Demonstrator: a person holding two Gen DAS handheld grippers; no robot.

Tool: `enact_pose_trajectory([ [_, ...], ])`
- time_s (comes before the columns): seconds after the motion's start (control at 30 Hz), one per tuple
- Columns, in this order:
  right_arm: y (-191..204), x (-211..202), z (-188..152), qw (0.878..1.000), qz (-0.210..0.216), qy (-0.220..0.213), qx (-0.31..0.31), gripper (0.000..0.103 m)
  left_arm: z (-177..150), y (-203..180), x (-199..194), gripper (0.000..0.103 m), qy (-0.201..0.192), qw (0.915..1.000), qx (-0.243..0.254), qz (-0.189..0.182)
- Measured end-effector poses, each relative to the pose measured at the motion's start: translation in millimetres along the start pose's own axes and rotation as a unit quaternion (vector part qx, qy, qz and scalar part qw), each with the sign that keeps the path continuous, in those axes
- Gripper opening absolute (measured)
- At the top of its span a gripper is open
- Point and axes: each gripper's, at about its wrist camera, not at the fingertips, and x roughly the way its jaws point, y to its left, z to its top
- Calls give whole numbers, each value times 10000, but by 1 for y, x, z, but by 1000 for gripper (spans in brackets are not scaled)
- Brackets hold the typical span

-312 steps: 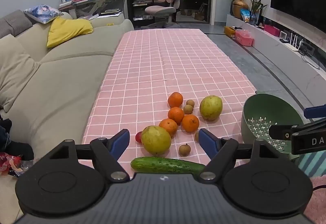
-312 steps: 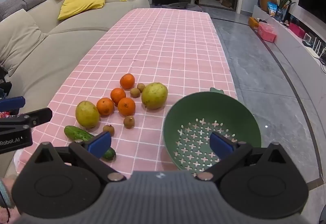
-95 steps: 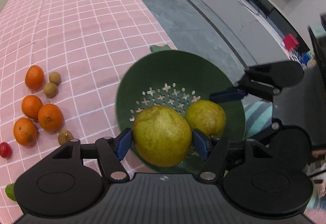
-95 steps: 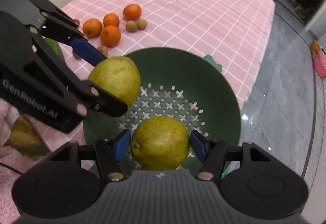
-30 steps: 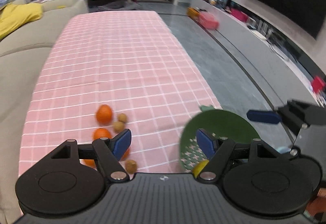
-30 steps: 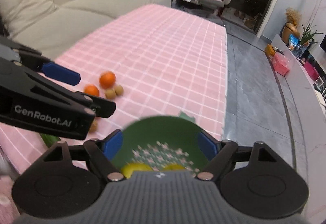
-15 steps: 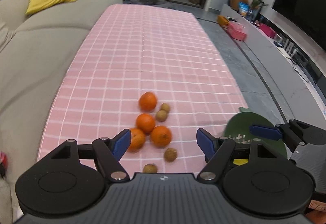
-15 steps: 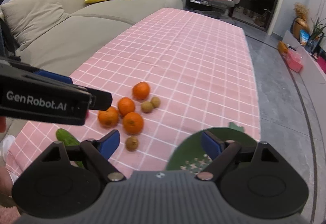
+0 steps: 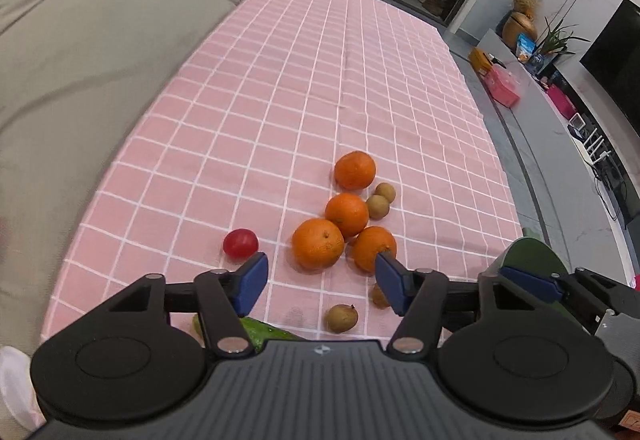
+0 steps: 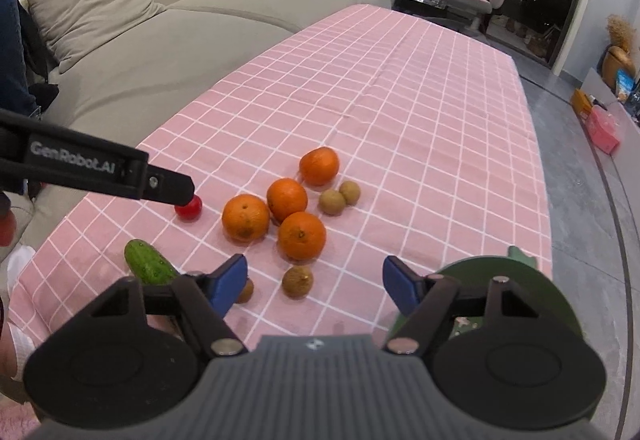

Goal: Organize fruits
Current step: 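Move the left tool to an orange and close its fingers on it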

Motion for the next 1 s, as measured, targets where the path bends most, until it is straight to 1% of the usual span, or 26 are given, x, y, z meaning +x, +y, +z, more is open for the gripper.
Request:
enact_pose_trajectory([
  [0.03, 0, 3, 0, 10000, 35, 7, 17, 62, -1, 1, 5, 65, 22, 10000, 12, -48],
  [0.07, -1, 7, 1, 10000, 75, 17, 47, 58, -2, 1, 9, 64, 48, 9999, 45, -76],
  [0.17, -3, 18, 2, 9998, 145, 81, 130, 50, -4, -1, 19, 60, 50, 9998, 193, 1],
  [0.2, -4, 23, 3, 9996, 167, 108, 191, 49, -6, -3, 22, 58, 33, 9996, 277, 7],
  [0.3, -11, 35, 5, 9989, 234, 171, 371, 47, -6, -7, 30, 57, -26, 9990, 448, 30],
  [0.4, -14, 48, 7, 9982, 280, 247, 470, 46, -4, -7, 40, 57, 18, 9990, 431, 90],
  [0.53, -12, 62, 9, 9983, 361, 312, 333, 46, 0, 0, 52, 57, 110, 9999, 38, -81],
  [0.6, -10, 69, 10, 9983, 398, 333, 254, 46, 1, 0, 58, 57, 176, 9998, -54, -113],
  [0.7, -9, 79, 11, 9985, 391, 348, 144, 46, 2, -2, 67, 57, 252, 9997, 22, 12],
  [0.87, -11, 91, 14, 9980, 487, 370, 142, 46, 5, -1, 76, 57, 352, 9993, 26, 137],
  [1.0, -11, 100, 15, 9979, 510, 394, 102, 46, 8, 0, 84, 57, 413, 9990, -28, 156],
])
